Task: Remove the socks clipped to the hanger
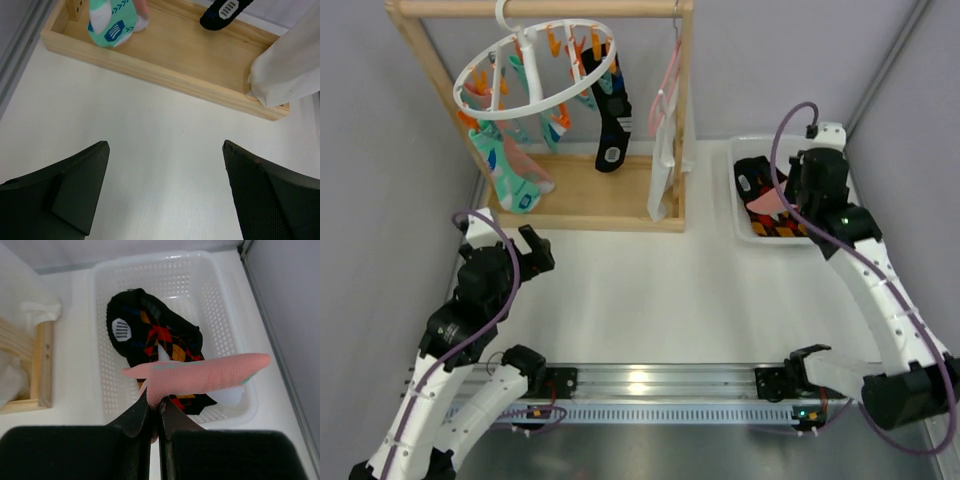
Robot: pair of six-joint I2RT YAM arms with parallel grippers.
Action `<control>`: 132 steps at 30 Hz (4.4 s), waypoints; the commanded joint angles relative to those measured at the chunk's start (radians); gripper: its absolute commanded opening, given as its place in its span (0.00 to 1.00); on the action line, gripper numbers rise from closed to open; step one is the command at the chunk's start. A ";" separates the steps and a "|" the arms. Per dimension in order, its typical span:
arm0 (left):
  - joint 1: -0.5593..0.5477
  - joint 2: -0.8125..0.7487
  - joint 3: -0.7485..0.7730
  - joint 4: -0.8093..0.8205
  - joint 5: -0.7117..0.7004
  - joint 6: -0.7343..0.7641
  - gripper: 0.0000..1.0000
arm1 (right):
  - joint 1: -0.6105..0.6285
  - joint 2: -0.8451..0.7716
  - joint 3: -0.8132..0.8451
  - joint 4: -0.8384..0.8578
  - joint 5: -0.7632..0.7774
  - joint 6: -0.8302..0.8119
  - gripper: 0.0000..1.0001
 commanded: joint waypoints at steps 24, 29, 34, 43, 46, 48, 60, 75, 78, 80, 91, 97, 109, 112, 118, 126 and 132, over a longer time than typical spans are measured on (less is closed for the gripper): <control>0.250 -0.027 -0.110 0.162 0.278 0.059 0.98 | -0.096 0.123 0.000 0.264 -0.492 0.143 0.99; 0.311 0.028 -0.117 0.166 0.242 0.085 0.98 | -0.085 -0.172 -0.387 0.691 -0.905 0.369 0.99; 0.314 0.027 -0.169 0.221 0.223 0.107 0.99 | 0.010 -0.259 -0.578 0.778 -0.933 0.409 0.99; 0.322 0.094 -0.294 0.528 0.265 -0.007 0.98 | 0.064 -0.383 -0.707 0.810 -0.950 0.403 0.99; 0.322 0.197 -0.317 0.641 0.104 -0.054 0.99 | 0.064 -0.408 -0.708 0.773 -0.971 0.359 0.99; 0.323 0.261 -0.303 0.712 0.064 -0.041 0.99 | 0.064 -0.426 -0.692 0.714 -0.978 0.329 1.00; 0.461 0.561 -0.295 1.142 0.200 0.396 0.98 | 0.064 -0.497 -0.653 0.548 -0.988 0.201 0.99; 0.586 0.730 -0.206 1.280 0.585 0.501 0.12 | 0.062 -0.526 -0.644 0.521 -0.998 0.199 1.00; 0.575 0.722 -0.216 1.317 0.553 0.423 0.00 | 0.062 -0.508 -0.647 0.532 -0.999 0.207 0.99; 0.555 0.714 -0.223 1.318 0.462 0.360 0.00 | 0.062 -0.503 -0.647 0.534 -0.995 0.208 0.99; 0.152 0.575 -0.314 1.323 -0.064 0.225 0.00 | 0.064 -0.512 -0.650 0.548 -0.920 0.249 0.99; 0.023 0.510 -0.386 1.323 -0.178 0.214 0.00 | 0.064 -0.492 -0.656 0.618 -0.951 0.292 1.00; -0.313 0.550 -0.348 1.320 -0.407 0.350 0.00 | 0.123 -0.405 -0.434 0.611 -0.943 0.400 0.93; -0.382 0.594 -0.303 1.320 -0.418 0.378 0.00 | 0.194 -0.351 -0.339 0.526 -0.889 0.346 0.93; -0.500 0.686 -0.219 1.318 -0.459 0.448 0.00 | 0.327 -0.169 -0.039 0.362 -0.759 0.231 0.93; -0.586 0.736 -0.177 1.318 -0.492 0.556 0.00 | 0.556 0.207 0.376 0.140 -0.524 0.035 0.91; -0.591 0.690 -0.234 1.318 -0.492 0.574 0.00 | 0.623 0.471 0.698 0.038 -0.361 -0.054 0.87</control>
